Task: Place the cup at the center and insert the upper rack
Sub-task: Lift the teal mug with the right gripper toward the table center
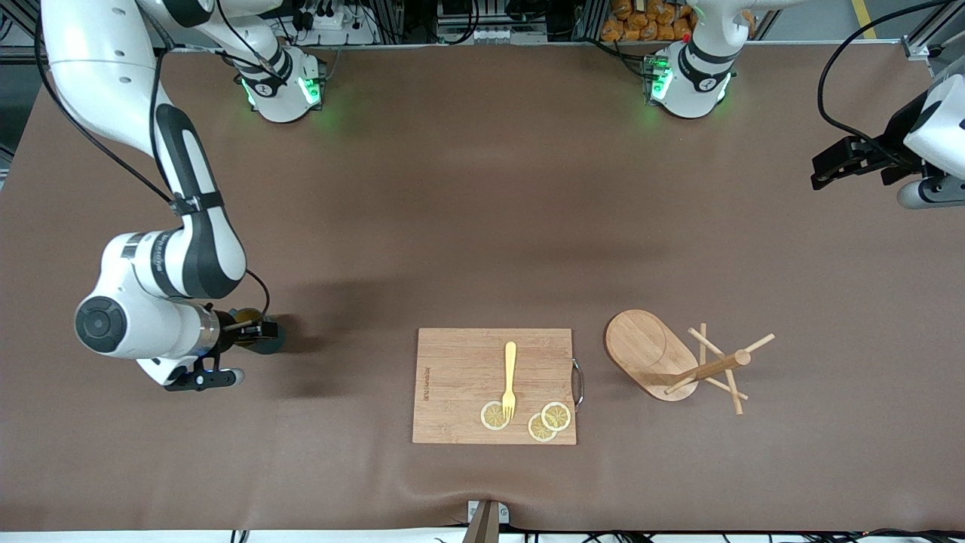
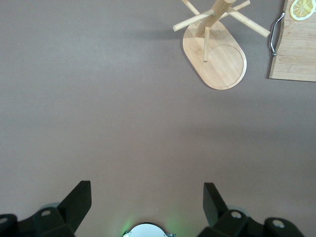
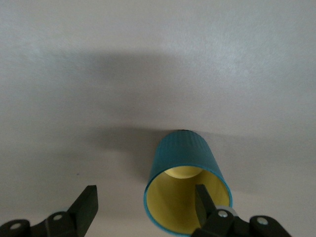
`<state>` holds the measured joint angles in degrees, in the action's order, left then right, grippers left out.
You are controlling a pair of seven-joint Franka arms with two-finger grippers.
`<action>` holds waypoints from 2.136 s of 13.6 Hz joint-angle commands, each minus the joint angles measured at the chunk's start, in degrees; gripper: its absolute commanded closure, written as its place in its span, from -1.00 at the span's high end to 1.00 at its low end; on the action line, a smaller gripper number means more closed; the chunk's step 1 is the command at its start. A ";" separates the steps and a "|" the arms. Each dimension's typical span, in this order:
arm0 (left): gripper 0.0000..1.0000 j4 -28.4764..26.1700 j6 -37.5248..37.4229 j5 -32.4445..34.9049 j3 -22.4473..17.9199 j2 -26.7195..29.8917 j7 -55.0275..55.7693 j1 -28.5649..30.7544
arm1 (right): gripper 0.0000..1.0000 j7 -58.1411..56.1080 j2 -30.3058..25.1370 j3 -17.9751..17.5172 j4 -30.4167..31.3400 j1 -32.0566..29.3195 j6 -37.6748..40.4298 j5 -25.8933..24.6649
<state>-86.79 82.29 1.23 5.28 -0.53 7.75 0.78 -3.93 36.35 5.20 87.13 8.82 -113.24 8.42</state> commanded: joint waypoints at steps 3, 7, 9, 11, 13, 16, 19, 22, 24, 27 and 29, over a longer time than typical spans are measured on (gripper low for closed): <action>1.00 -0.48 -0.46 0.01 0.08 0.35 -0.90 0.28 | 0.72 0.50 0.56 -0.10 1.99 -1.00 -0.58 4.76; 1.00 -0.48 -0.46 0.01 0.08 0.35 -0.90 0.28 | 0.22 0.50 0.65 -0.10 2.87 -1.09 -0.49 4.85; 1.00 -0.48 -0.37 0.01 0.08 0.35 -0.89 0.28 | -0.34 0.50 0.82 -0.10 2.95 -1.09 -0.23 4.85; 1.00 -0.48 -0.46 0.01 0.08 0.26 -0.90 0.28 | -0.79 0.59 0.82 -0.10 2.95 -1.26 -0.05 4.85; 1.00 -0.48 -0.37 0.01 0.08 0.26 -0.90 0.28 | -1.00 0.42 0.74 -0.10 2.95 -1.27 -0.05 4.76; 1.00 -0.48 -0.37 0.01 0.08 0.18 -0.90 0.28 | -1.00 1.37 0.74 -0.10 2.87 -1.18 -0.05 4.76; 1.00 -0.48 -0.37 0.01 0.08 0.18 -0.90 0.28 | -1.00 4.02 0.74 -0.01 2.87 -0.83 -0.05 4.68; 1.00 -0.48 -0.28 0.01 -0.01 0.18 -0.90 0.28 | -1.00 6.64 0.30 -0.53 1.82 -0.30 2.05 4.59; 1.00 -0.48 -0.28 0.01 -0.01 0.18 -0.90 0.28 | -1.00 8.23 -0.14 -2.73 1.29 0.14 2.32 4.59; 1.00 -0.48 -0.20 0.01 -0.01 0.18 -0.89 0.28 | -1.00 13.93 -1.63 -3.79 -0.29 3.73 4.59 4.50; 1.00 -0.57 -0.20 0.01 -0.01 0.26 -0.89 0.28 | -1.00 19.55 -1.81 -4.14 -2.14 6.46 7.24 4.59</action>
<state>-87.31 82.28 1.22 5.16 -0.53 7.75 0.78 10.81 35.98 1.24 86.06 13.00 -108.62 12.34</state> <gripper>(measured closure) 0.000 0.947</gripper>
